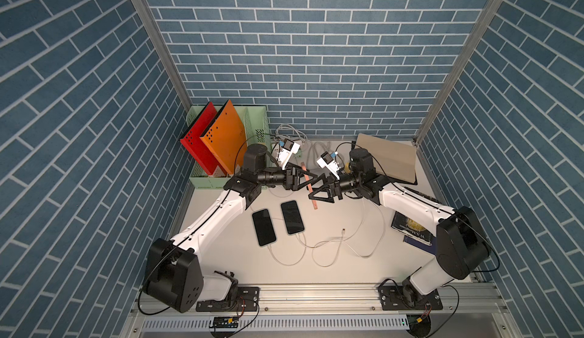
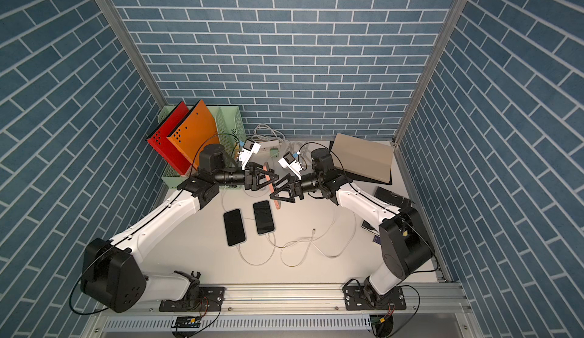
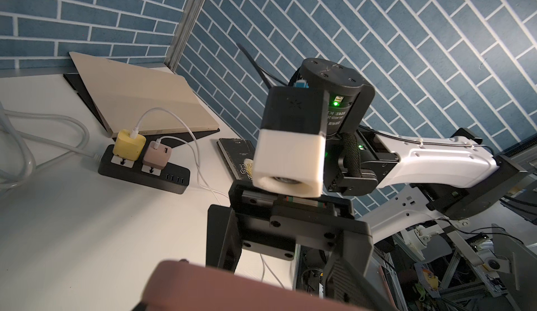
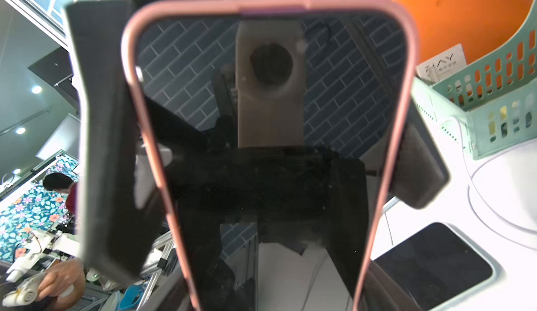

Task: Unplug the charging cable from the phone
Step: Place the phone at the center of the board.

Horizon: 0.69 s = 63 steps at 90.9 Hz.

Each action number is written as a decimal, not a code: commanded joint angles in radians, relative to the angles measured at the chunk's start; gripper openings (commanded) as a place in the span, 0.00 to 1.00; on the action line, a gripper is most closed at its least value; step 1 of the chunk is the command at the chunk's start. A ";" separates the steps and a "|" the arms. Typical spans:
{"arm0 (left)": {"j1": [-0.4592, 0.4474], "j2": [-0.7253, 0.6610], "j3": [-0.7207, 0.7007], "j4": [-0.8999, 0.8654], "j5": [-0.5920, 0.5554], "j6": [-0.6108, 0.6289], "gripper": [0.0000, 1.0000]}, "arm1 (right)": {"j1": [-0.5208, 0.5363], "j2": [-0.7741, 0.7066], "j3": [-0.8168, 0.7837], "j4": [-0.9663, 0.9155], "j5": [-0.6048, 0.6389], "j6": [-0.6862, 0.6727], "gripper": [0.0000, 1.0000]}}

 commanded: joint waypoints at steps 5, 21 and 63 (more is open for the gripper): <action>-0.004 -0.019 0.009 0.021 0.009 0.027 0.00 | 0.002 0.006 0.015 0.017 -0.035 0.006 0.59; -0.004 -0.015 0.017 -0.011 0.004 0.046 0.50 | 0.002 0.006 0.012 0.020 -0.037 0.004 0.39; 0.016 -0.061 0.004 -0.133 -0.310 0.099 1.00 | -0.012 0.019 0.042 -0.101 0.090 -0.076 0.28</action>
